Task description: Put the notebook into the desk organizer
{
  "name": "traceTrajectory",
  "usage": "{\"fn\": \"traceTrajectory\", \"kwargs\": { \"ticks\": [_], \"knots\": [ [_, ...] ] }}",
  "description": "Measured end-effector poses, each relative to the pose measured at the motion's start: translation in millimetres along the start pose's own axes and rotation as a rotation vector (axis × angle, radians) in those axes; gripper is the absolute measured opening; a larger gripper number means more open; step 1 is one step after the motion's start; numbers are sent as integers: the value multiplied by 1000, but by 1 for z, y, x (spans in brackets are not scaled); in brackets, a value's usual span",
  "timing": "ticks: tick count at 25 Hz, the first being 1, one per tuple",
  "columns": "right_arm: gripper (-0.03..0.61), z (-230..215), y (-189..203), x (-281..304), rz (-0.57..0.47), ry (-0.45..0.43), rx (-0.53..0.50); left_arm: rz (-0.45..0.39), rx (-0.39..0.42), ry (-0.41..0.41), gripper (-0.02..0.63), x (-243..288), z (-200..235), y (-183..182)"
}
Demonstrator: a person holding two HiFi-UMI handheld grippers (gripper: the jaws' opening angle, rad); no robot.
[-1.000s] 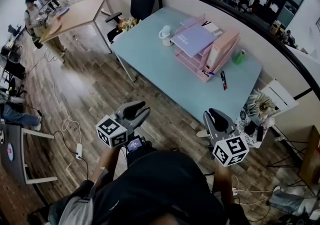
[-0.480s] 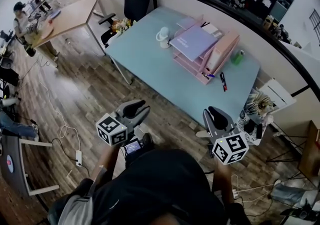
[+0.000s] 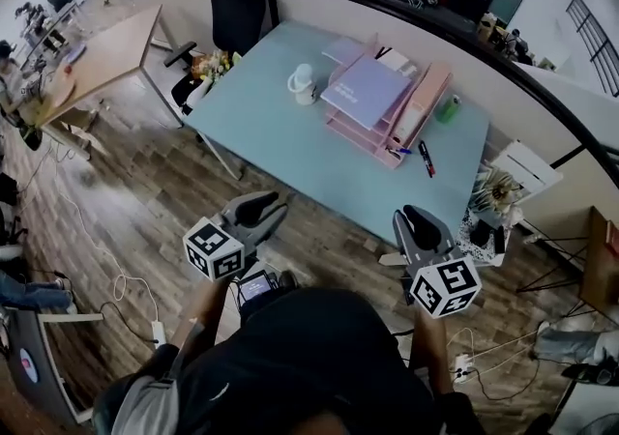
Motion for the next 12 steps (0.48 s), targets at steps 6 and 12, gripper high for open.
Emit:
{"fn": "traceTrajectory", "kwargs": {
  "ticks": [6, 12],
  "knots": [
    [55, 13, -7, 19, 9, 76, 8, 16, 8, 66, 129, 1, 34, -12],
    [55, 30, -10, 38, 25, 126, 15, 32, 10, 115, 129, -1, 64, -19]
  ]
}}
Point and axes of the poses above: the fingertips, and each gripper's own axes: x forward along the fingers, z to its left, y out of its underside, the point moved 5 cm from there along -x, backward along the fingers, and after that the axes turned 9 degrees about -x, right-handed, at the moved point
